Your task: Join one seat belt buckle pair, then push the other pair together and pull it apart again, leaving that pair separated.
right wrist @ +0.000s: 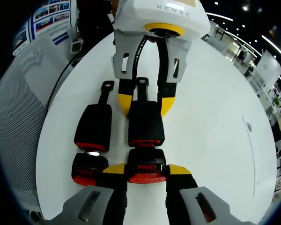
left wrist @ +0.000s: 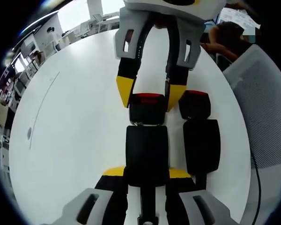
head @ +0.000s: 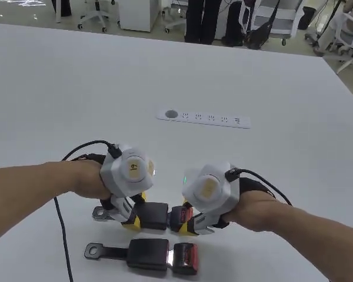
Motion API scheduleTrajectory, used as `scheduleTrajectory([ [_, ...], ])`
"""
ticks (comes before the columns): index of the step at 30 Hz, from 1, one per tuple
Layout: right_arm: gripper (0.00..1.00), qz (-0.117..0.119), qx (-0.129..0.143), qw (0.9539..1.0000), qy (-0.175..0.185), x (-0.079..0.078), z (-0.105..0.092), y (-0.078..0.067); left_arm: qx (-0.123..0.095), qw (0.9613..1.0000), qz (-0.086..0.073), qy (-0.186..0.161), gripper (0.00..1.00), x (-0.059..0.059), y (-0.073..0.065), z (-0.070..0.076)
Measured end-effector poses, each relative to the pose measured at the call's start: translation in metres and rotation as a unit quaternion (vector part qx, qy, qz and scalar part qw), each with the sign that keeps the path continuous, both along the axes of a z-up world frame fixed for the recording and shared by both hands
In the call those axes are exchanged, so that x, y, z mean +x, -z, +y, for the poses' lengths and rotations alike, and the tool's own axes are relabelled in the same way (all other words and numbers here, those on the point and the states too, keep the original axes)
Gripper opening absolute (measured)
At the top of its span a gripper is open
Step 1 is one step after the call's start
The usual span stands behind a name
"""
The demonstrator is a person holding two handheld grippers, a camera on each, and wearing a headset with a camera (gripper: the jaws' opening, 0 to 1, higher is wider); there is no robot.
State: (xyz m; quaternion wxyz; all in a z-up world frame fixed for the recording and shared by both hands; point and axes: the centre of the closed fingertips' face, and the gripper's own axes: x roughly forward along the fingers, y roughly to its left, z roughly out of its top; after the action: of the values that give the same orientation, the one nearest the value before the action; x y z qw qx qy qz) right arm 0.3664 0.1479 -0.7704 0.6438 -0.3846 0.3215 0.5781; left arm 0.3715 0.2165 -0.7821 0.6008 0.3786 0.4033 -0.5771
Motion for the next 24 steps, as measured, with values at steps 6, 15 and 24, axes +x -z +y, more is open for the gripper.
scheduleTrajectory([
  [6, 0.26, 0.001, -0.002, 1.0, -0.001, 0.0003, 0.0004, -0.0031, 0.001, 1.0, 0.001, -0.001, 0.3, -0.0016, -0.0016, -0.0009],
  [15, 0.26, 0.0, 0.0, 1.0, -0.004, 0.0019, 0.0021, -0.0033, 0.005, 1.0, 0.004, -0.002, 0.3, -0.0005, -0.0003, -0.0003],
  [24, 0.27, -0.002, 0.002, 1.0, -0.008, 0.004, 0.0016, -0.0027, 0.013, 0.9999, 0.005, -0.005, 0.31, 0.0002, 0.0009, 0.0009],
])
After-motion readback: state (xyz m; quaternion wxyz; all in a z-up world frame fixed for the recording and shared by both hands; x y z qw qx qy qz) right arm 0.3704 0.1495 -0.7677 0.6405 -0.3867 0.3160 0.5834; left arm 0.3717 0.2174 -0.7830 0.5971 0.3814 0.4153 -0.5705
